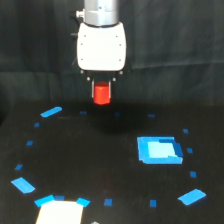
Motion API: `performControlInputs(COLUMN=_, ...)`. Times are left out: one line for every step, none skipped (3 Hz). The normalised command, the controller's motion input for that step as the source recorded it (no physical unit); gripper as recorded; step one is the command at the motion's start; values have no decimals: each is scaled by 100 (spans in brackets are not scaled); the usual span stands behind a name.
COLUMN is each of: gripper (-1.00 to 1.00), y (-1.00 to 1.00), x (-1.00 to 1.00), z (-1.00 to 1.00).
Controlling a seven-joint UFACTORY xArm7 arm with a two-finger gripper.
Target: Pick up the red object from the table
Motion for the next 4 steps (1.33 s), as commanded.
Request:
performControlInputs(gripper=-35, y=-36, x=32, z=-100)
performControlInputs(gripper=-39, y=-88, x=-34, z=100)
performControlInputs(gripper=-87, y=-100, x=-41, z=94)
performControlInputs(gripper=-100, y=-88, x=-47, z=-58)
